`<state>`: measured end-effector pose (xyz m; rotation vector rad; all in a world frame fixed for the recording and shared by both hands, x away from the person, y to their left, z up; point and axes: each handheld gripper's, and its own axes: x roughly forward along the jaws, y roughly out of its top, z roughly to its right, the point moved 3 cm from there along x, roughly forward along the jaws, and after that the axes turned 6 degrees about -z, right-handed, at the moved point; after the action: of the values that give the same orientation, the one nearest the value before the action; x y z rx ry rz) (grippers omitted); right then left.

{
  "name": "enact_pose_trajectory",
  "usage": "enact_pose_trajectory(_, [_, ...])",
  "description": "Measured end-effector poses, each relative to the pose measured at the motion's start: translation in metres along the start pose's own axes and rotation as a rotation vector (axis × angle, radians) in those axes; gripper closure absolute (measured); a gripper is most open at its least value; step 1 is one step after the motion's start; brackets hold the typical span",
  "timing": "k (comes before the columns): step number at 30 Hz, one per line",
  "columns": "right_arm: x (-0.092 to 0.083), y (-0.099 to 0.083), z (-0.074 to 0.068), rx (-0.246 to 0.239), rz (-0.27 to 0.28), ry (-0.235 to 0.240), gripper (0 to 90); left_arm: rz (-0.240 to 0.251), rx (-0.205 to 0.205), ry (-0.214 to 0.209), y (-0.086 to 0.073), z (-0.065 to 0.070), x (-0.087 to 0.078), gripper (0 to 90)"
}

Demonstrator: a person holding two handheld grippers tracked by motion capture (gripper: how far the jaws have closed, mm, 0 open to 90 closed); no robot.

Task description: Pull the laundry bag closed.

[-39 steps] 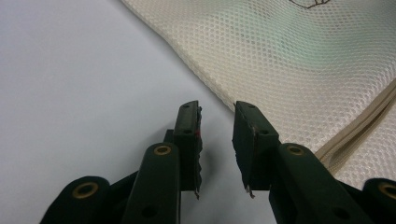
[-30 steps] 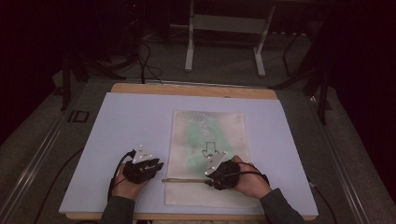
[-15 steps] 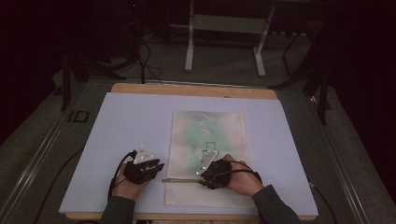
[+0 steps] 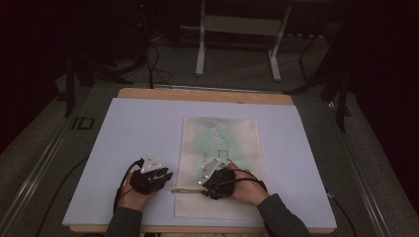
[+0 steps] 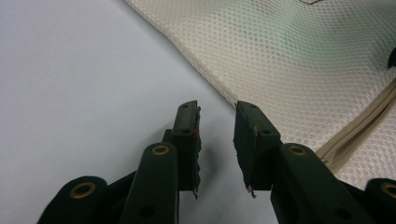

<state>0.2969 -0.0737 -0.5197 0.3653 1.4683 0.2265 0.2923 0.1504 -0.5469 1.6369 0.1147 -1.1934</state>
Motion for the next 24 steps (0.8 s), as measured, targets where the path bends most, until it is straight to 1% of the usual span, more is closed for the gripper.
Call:
enact_pose_trajectory(6, [0.006, 0.006, -0.001, 0.0, 0.015, 0.01, 71.9, 0.0, 0.002, 0.002, 0.0, 0.0, 0.0, 69.8])
enact_pose_trajectory(13, [0.011, 0.018, -0.004, -0.018, 0.031, 0.015, 72.2, 0.008, -0.01, 0.006, 0.0, -0.002, -0.001, 69.8])
enact_pose_trajectory(17, [0.016, 0.024, -0.006, -0.023, 0.041, 0.027, 72.2, 0.009, -0.012, 0.007, 0.0, -0.003, -0.002, 69.7])
enact_pose_trajectory(24, [0.02, 0.031, -0.006, -0.018, 0.059, 0.034, 72.7, 0.012, -0.022, 0.013, -0.002, -0.006, -0.004, 69.7])
